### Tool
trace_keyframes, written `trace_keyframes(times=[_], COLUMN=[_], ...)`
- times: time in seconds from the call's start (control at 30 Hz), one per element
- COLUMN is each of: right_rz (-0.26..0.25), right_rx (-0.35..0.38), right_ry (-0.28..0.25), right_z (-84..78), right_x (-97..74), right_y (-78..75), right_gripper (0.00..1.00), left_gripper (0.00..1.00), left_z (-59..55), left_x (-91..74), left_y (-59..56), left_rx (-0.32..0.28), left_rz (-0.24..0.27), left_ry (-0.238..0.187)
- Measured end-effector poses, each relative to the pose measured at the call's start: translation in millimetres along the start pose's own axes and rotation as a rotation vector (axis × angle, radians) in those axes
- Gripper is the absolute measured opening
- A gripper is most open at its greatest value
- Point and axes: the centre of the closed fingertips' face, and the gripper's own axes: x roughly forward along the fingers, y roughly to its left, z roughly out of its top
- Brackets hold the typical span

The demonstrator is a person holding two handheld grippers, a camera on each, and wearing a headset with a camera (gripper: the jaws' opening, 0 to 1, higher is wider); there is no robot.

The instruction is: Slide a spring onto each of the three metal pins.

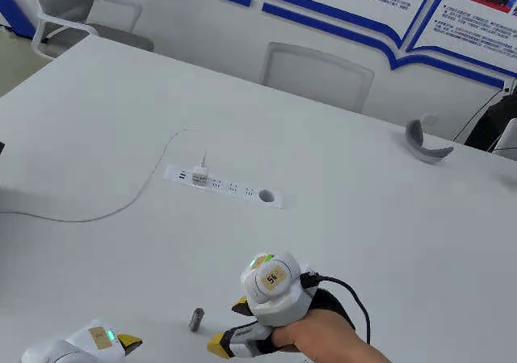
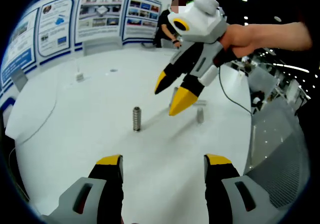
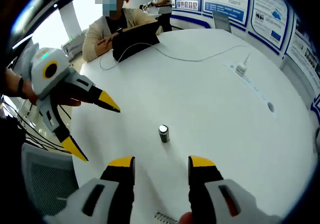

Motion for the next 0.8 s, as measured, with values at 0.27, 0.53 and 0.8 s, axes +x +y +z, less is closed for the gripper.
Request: trace_keyframes(times=[0.27, 0.53, 0.8], right_rz=[-0.031, -0.048, -0.074], right_rx=[0.047, 0.07, 0.104], right_ry=[-0.045, -0.071, -0.106], right_z=[-12.9, -31.9, -47.2], right_x=[-16.3, -24.5, -37.5], right_y=[1.0, 6.3, 3.0], right_gripper=[0.47, 0.56, 0.57], left_gripper=[0.67, 0.67, 0.67], left_z=[7.1, 14.0, 16.4], left_x=[4.9, 11.1, 14.9], left_y=[-5.2, -9.8, -14.3], left_rx=[0.021, 0.04, 0.044], left_rz=[-0.023, -0.036, -0.041], left_ry=[0.014, 0.021, 0.032])
